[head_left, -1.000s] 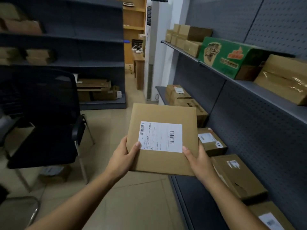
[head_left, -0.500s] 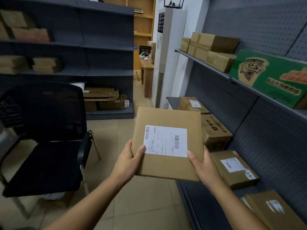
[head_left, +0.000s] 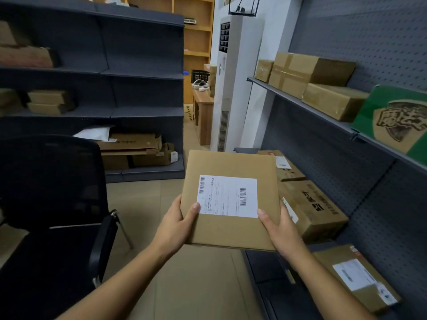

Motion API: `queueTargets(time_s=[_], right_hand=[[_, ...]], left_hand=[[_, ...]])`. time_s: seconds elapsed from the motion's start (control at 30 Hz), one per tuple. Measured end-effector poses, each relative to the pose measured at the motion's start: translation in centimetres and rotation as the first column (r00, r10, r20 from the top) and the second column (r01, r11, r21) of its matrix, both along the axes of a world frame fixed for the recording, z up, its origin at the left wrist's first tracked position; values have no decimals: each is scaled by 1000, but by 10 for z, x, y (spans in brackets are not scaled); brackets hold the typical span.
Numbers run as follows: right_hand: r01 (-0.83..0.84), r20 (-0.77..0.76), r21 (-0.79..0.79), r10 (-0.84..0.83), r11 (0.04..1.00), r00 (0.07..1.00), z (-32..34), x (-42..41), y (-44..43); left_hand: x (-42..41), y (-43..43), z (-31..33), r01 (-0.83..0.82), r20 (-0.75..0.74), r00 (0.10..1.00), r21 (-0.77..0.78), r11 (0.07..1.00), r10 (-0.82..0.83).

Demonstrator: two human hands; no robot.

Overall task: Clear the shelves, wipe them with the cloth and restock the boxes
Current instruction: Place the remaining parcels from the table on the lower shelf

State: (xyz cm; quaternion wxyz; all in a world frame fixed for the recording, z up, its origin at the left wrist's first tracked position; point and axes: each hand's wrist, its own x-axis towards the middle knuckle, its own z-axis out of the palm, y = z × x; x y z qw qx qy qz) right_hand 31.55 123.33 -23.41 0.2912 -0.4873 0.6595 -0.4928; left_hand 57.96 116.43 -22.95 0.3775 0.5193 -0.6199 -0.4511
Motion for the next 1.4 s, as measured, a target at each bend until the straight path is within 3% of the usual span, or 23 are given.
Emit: queueTargets(time_s=[0.67, 1.2, 1.4], right_hand=[[-68, 40, 6, 68, 998, 997, -5, -76, -327], [187, 83, -5, -186, 982, 979, -14, -79, -553], [264, 33, 21, -265, 964, 964, -21, -101, -616]], left_hand=[[-71, -302, -7, -67, -9, 998, 23, 998, 67], [-94, -586, 2, 131, -4, 991, 9, 991, -131], [-125, -669, -5, 196, 43, 980, 12, 980, -197]])
